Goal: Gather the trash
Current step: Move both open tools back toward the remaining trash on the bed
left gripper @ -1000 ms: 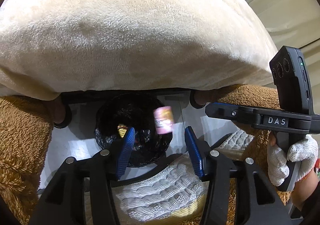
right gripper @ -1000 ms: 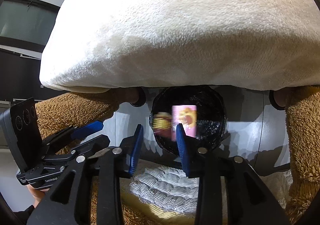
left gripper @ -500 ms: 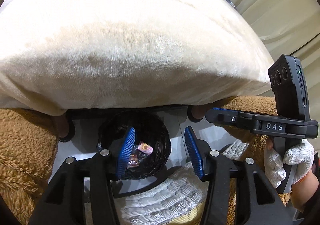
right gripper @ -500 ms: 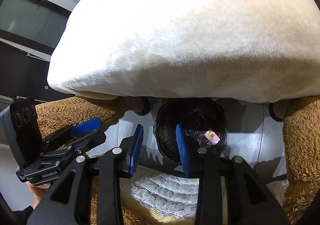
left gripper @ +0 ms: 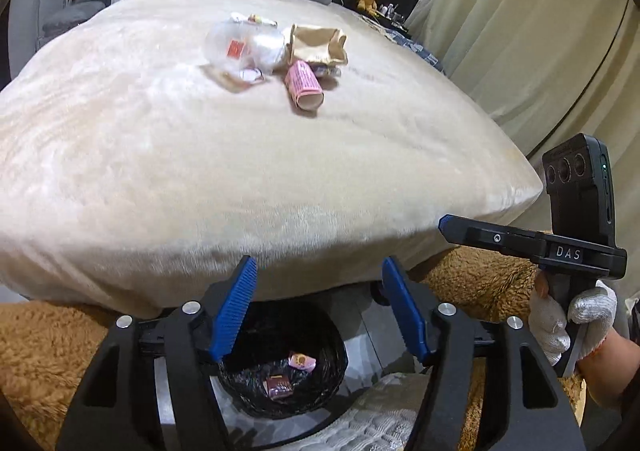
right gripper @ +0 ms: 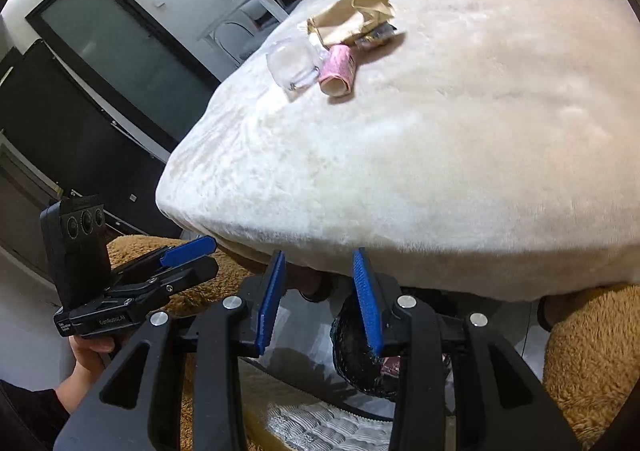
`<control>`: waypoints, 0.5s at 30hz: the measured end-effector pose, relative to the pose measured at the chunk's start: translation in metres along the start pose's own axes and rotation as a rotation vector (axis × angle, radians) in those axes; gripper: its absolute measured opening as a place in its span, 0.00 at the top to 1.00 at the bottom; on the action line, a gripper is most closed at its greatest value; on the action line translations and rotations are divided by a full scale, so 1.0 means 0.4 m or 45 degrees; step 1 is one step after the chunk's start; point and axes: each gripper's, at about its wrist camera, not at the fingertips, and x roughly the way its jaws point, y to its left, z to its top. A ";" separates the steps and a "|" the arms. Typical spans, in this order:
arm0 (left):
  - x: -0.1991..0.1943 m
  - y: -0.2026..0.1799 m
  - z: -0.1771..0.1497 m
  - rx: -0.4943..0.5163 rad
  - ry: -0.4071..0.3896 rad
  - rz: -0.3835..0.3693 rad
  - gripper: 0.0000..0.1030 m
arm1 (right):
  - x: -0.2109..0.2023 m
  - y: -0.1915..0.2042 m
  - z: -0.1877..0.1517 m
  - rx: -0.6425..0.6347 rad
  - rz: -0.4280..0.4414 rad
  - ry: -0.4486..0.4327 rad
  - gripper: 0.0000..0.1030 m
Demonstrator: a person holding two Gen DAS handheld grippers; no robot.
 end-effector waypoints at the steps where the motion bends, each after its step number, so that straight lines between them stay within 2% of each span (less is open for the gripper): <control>1: -0.007 -0.004 0.010 0.009 -0.013 0.001 0.38 | -0.009 0.003 0.013 -0.024 -0.005 -0.023 0.62; 3: -0.019 0.001 0.033 0.028 -0.035 0.009 0.38 | -0.021 0.009 0.037 -0.051 -0.005 -0.061 0.57; 7: -0.032 0.010 0.084 0.076 -0.066 0.027 0.38 | -0.029 0.020 0.091 -0.069 -0.023 -0.107 0.54; 11: -0.047 0.031 0.141 0.101 -0.115 0.045 0.23 | -0.036 0.028 0.153 -0.121 -0.061 -0.158 0.48; 13: -0.044 0.044 0.177 0.107 -0.129 0.047 0.21 | -0.038 0.029 0.182 -0.156 -0.079 -0.185 0.44; 15: -0.038 0.058 0.209 0.110 -0.138 0.063 0.13 | -0.036 0.027 0.216 -0.178 -0.102 -0.210 0.29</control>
